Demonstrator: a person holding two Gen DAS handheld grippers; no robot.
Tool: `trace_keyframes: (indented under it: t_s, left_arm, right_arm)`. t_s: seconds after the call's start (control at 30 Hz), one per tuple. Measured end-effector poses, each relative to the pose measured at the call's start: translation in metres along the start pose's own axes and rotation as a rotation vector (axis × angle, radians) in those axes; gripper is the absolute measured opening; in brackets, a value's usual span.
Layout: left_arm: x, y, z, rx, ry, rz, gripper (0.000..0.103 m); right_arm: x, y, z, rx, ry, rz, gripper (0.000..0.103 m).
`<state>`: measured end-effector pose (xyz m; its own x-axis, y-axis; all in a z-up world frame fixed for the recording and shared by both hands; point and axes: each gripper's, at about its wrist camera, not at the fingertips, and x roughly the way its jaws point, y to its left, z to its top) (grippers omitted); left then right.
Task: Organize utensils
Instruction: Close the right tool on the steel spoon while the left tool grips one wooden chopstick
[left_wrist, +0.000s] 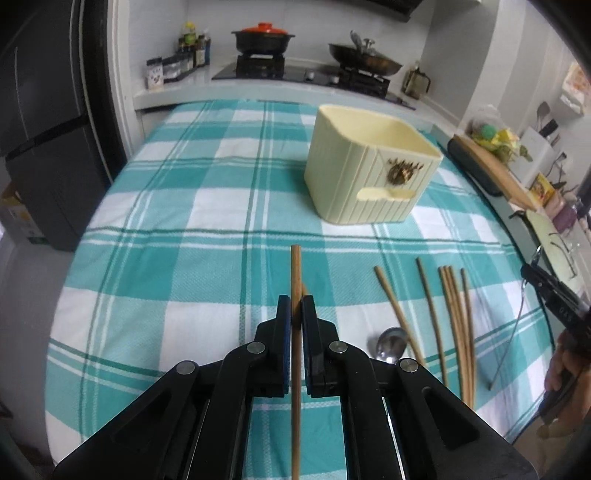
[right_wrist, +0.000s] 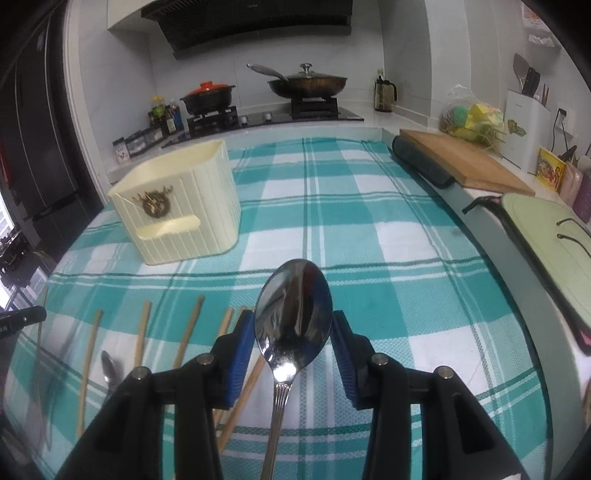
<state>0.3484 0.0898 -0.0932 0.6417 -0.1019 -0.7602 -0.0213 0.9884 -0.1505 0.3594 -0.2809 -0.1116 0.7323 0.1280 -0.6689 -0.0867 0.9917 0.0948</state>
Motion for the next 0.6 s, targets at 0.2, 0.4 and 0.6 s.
trace_keyframes:
  t_s: [0.2,0.4,0.6]
  left_arm:
    - [-0.043,-0.009,0.02,0.022,-0.106,-0.035,0.004]
    - [-0.057,-0.013,0.039,0.014,-0.168,-0.053,0.004]
    - [-0.067,-0.024,0.076,0.028,-0.206,-0.071,0.004]
  right_arm:
    - [-0.056,0.008,0.014,-0.038,-0.125,0.024,0.042]
    - [-0.076,0.015,0.033,-0.05,-0.212,0.018,0.042]
    - [-0.073,0.022,0.062,-0.077,-0.237,0.025,0.042]
